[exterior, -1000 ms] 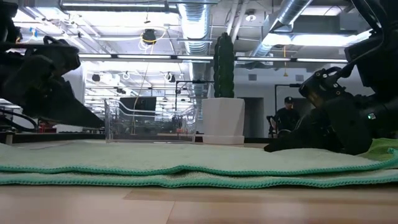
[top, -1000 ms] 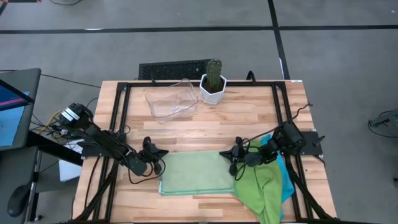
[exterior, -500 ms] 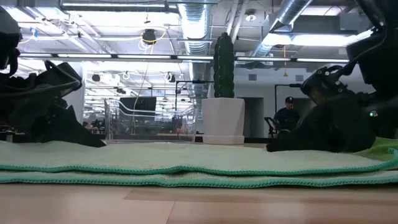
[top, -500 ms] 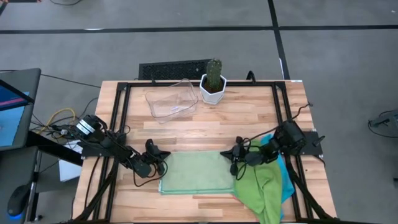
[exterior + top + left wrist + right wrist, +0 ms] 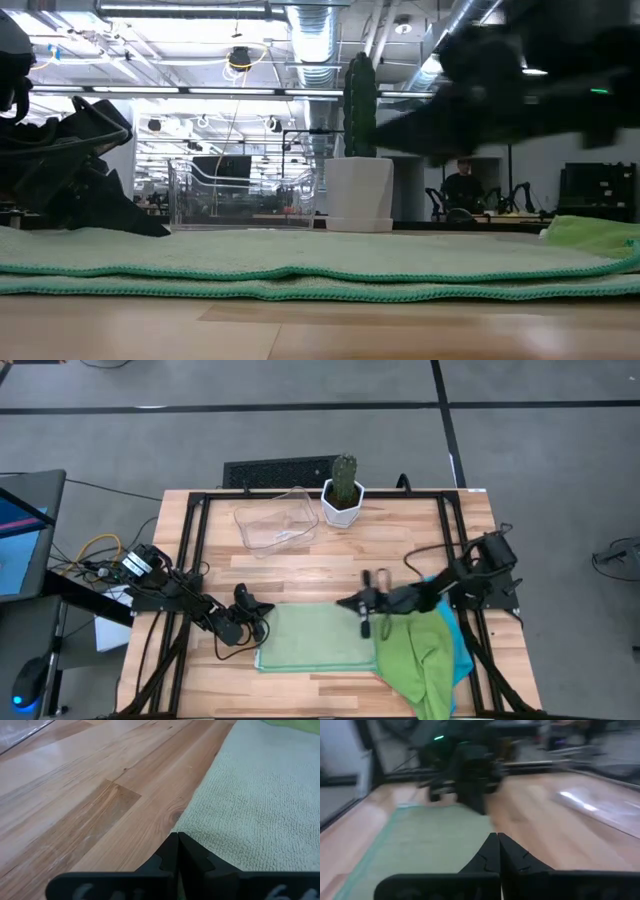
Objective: Fold microfiber towels
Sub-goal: Fold the light green microfiber towel
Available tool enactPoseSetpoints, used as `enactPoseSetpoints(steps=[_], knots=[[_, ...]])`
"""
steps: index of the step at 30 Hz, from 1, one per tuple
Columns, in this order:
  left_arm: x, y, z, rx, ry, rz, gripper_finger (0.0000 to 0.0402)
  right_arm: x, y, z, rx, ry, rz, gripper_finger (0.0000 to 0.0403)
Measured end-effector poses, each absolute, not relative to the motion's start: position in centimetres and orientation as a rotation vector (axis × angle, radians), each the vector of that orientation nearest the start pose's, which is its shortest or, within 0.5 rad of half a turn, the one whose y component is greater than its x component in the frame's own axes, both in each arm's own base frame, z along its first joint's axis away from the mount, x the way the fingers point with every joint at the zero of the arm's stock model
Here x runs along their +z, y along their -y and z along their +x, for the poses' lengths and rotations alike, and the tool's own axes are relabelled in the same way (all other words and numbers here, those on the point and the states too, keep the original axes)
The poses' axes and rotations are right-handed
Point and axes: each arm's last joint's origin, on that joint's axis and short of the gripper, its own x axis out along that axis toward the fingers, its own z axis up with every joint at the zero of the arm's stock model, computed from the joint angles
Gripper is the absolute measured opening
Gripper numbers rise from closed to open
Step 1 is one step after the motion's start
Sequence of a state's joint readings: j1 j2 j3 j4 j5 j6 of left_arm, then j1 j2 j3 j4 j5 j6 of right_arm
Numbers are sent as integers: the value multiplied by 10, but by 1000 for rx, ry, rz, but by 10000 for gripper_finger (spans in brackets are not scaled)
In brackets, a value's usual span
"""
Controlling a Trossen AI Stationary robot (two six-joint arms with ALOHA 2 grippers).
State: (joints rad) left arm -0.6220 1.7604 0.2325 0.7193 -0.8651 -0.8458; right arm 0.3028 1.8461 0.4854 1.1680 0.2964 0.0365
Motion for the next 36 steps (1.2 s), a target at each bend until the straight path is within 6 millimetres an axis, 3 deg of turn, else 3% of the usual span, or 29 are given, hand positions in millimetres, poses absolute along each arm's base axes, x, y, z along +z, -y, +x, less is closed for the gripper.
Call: enactPoseSetpoints(steps=[4,8,16,25,36], knots=[[58,99,175,450,-441,-272,0,105,-82,329,109,-266,-106,14],[58,99,176,452,-440,-273,0,83,-73,354,153,-289,-125,11],[58,99,176,449,-442,-257,0,43,-44,353,116,-318,41,9],[64,99,176,410,-454,-219,0,37,-48,352,110,-328,41,11],[99,97,172,361,-416,-181,0,36,-48,351,111,-339,37,11]])
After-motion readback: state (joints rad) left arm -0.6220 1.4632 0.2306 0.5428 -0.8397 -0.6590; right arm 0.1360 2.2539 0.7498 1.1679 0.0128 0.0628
